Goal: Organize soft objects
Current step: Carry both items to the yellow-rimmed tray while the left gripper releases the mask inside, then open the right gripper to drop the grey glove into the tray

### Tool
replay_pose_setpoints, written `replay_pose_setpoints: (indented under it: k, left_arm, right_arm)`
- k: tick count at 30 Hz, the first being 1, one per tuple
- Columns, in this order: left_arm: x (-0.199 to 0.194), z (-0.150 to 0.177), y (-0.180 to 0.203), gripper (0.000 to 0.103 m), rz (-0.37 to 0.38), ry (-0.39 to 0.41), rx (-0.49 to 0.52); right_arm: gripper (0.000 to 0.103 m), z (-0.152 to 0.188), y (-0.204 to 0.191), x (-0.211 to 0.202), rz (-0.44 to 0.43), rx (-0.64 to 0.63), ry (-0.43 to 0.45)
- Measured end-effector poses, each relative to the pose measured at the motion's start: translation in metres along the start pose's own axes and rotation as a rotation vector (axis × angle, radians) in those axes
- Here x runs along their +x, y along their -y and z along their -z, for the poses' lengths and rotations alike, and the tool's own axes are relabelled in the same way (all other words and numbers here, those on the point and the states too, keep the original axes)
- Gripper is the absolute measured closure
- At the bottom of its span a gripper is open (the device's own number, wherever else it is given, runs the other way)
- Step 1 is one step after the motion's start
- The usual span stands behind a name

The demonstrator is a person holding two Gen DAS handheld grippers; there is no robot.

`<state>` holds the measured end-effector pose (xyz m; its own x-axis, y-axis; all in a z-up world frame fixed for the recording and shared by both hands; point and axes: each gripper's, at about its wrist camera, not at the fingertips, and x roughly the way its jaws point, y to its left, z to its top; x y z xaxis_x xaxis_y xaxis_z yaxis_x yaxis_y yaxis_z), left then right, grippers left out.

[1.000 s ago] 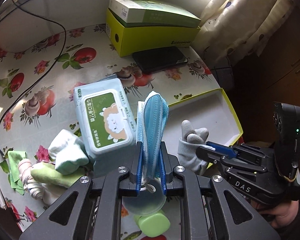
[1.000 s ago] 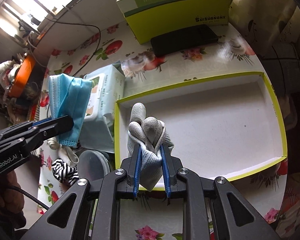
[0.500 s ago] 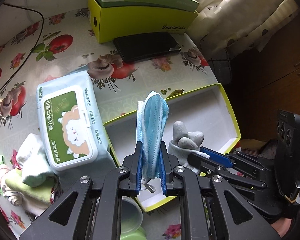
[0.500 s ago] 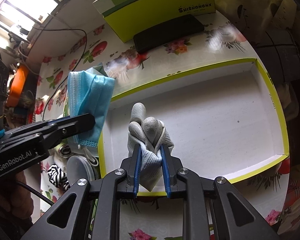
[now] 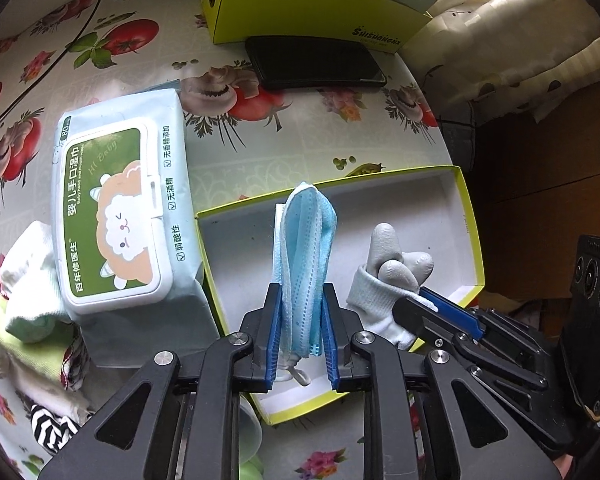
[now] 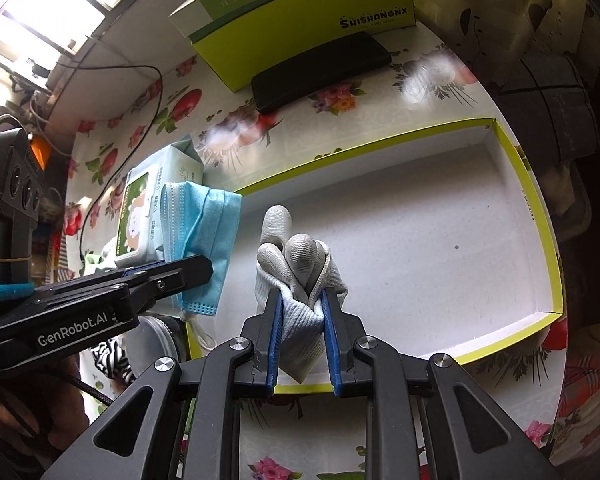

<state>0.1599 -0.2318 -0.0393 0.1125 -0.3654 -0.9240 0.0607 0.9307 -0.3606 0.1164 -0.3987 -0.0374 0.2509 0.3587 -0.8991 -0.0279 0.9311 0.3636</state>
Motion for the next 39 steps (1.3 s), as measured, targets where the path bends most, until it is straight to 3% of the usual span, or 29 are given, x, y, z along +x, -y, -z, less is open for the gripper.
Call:
replay_pose_setpoints:
  k: [5,14,23,27,29,31,39]
  left_arm:
    - [-0.004,0.001,-0.007,0.065,0.001,0.012,-0.035]
    - [-0.028,0.004,-0.011,0.063,-0.002,0.062,-0.031]
    - [-0.066,0.011,-0.037,0.063,-0.064,0.137,-0.042]
    - [-0.077,0.016,-0.051,0.063,-0.087,0.154,-0.059]
    - [-0.083,0.019,-0.056,0.063,-0.095,0.166,-0.060]
    - [-0.088,0.022,-0.059,0.063,-0.097,0.176,-0.058]
    - [-0.102,0.042,-0.070,0.063,-0.133,0.203,-0.048]
  right_arm:
    - [0.085,-0.004,-0.003,0.004,0.001,-0.012,-0.007]
    - [0.085,-0.011,-0.010,0.013,-0.008,-0.035,-0.024]
    - [0.084,-0.034,-0.040,0.044,-0.038,-0.121,-0.062]
    - [0.077,-0.038,-0.045,0.049,-0.019,-0.132,-0.077]
    - [0.064,-0.037,-0.045,0.044,-0.008,-0.134,-0.066]
    - [0.059,-0.034,-0.046,0.037,0.000,-0.138,-0.056]
    - [0.053,-0.014,-0.047,0.004,0.008,-0.118,-0.014]
